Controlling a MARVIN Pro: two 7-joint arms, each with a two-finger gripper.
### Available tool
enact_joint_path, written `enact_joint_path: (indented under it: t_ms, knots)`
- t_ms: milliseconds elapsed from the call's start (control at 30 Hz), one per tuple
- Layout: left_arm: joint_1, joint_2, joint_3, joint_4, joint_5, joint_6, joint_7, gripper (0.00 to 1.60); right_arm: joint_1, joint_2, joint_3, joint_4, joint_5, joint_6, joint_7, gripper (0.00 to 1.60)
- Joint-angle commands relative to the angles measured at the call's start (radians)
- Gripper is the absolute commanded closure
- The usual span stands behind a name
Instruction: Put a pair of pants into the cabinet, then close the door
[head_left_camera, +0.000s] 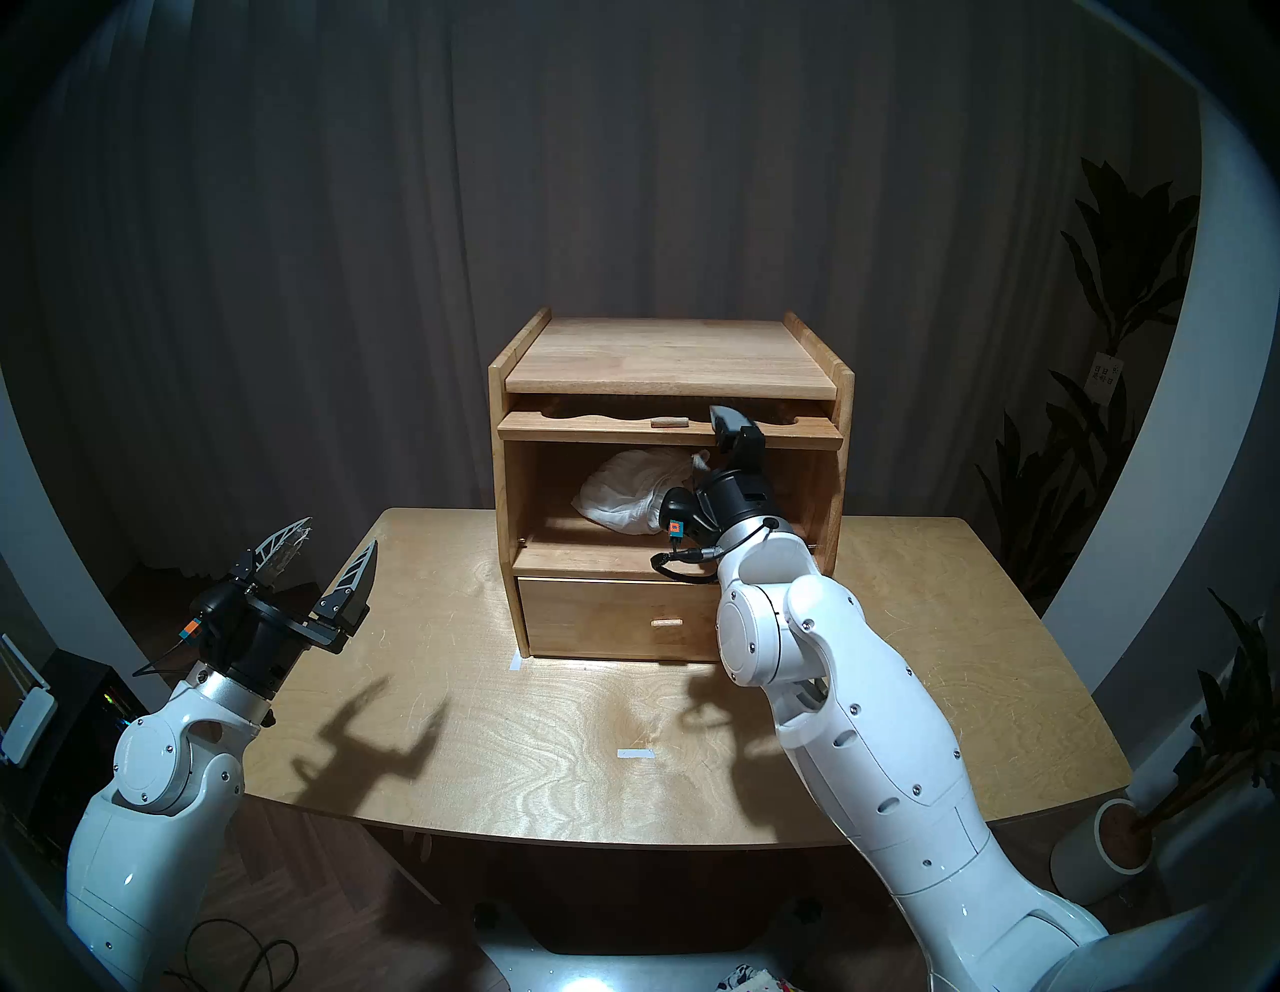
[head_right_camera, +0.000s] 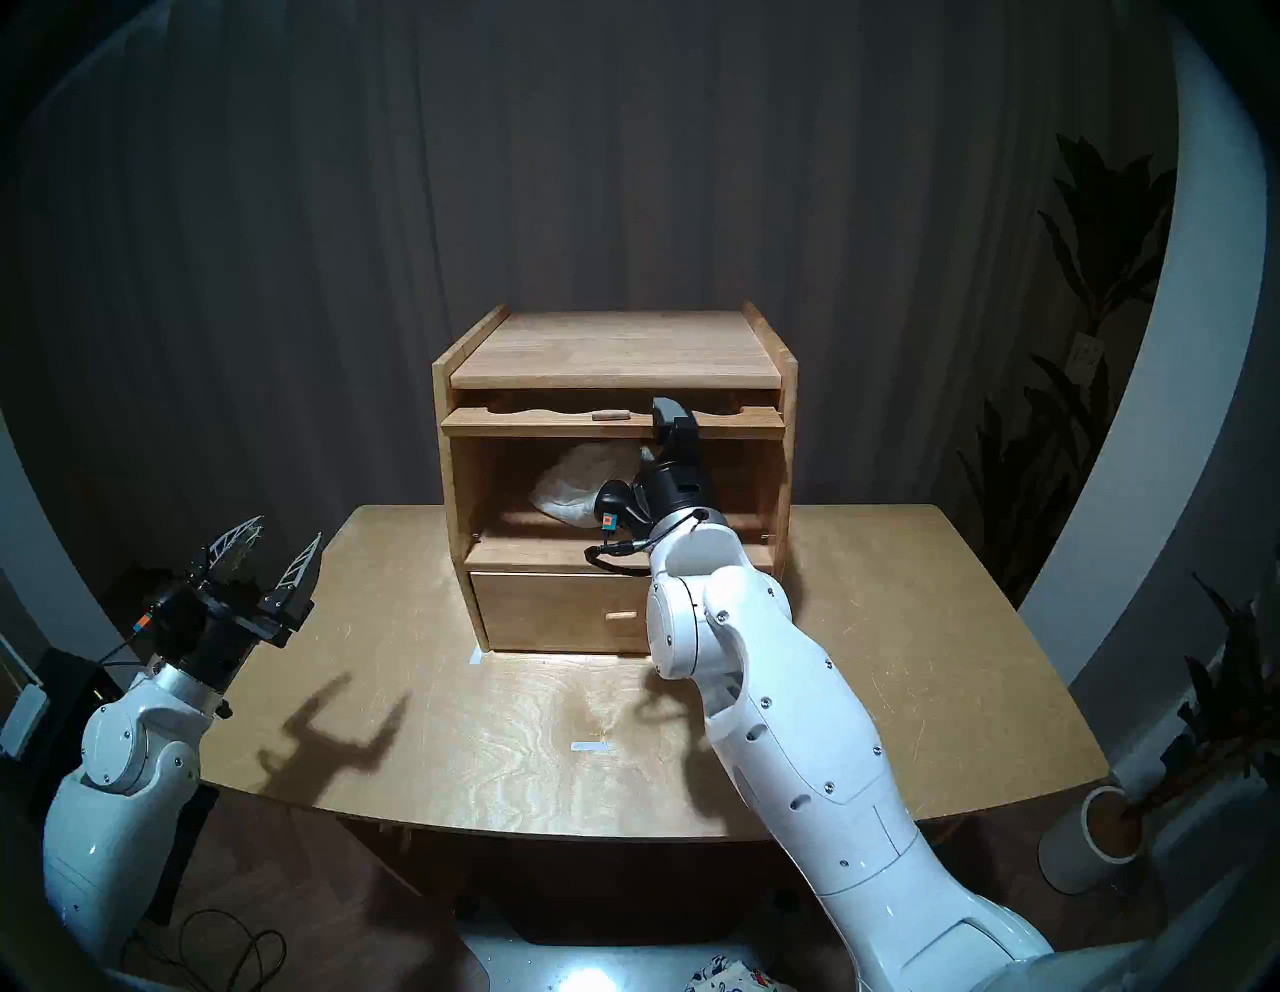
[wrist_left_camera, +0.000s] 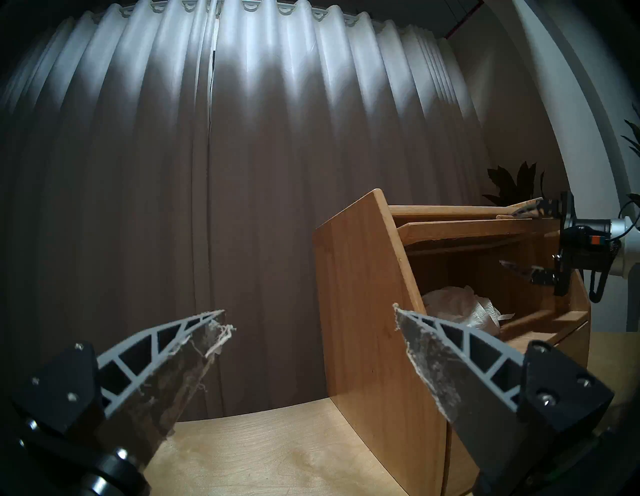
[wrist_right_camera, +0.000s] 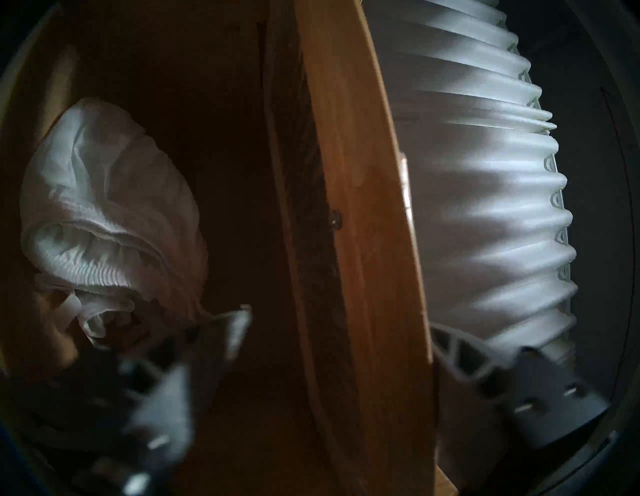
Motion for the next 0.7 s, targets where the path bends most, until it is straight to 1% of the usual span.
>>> enact_joint_path:
  t_ms: [0,67,100,133,167,233,267,433,500,533,567,667]
  knots:
    - [-0.007,0.002,-0.005,-0.012,0.002,-0.009,-0.002,0.00,0.063,-0.050,-0.004,0.058,0.015,-0.011,-0.047,1.60]
    - [-0.007,0.002,-0.005,-0.012,0.002,-0.010,-0.002,0.00,0.035,-0.041,-0.005,0.027,0.017,-0.011,-0.053,1.60]
    - [-0.007,0.002,-0.005,-0.012,0.002,-0.009,-0.002,0.00,0.003,-0.027,-0.007,-0.012,0.017,-0.009,-0.056,1.60]
    - [-0.007,0.002,-0.005,-0.012,0.002,-0.009,-0.002,0.00,-0.011,-0.022,-0.008,-0.029,0.020,-0.009,-0.056,1.60]
    - [-0.007,0.002,-0.005,-0.012,0.002,-0.009,-0.002,0.00,-0.011,-0.022,-0.008,-0.029,0.020,-0.009,-0.056,1.60]
    - [-0.007,0.002,-0.005,-0.012,0.001,-0.009,-0.002,0.00,-0.045,-0.009,-0.007,-0.063,0.023,-0.003,-0.055,1.60]
    - [-0.007,0.002,-0.005,-0.012,0.001,-0.009,-0.002,0.00,-0.052,-0.009,-0.007,-0.062,0.023,-0.003,-0.067,1.60]
    - [-0.007,0.002,-0.005,-0.012,0.002,-0.009,-0.002,0.00,-0.116,0.021,0.001,-0.128,0.030,0.005,-0.059,1.60]
    - [-0.007,0.002,-0.005,-0.012,0.002,-0.009,-0.002,0.00,-0.123,0.027,0.007,-0.136,0.031,0.008,-0.059,1.60]
    - [-0.007,0.002,-0.005,-0.012,0.002,-0.009,-0.002,0.00,-0.134,0.045,0.023,-0.149,0.030,0.011,-0.062,1.60]
    - [-0.007,0.002,-0.005,-0.012,0.002,-0.009,-0.002,0.00,-0.134,0.045,0.023,-0.149,0.030,0.011,-0.062,1.60]
    - [-0.007,0.002,-0.005,-0.012,0.001,-0.009,-0.002,0.00,-0.137,0.070,0.051,-0.154,0.022,0.016,-0.065,1.60]
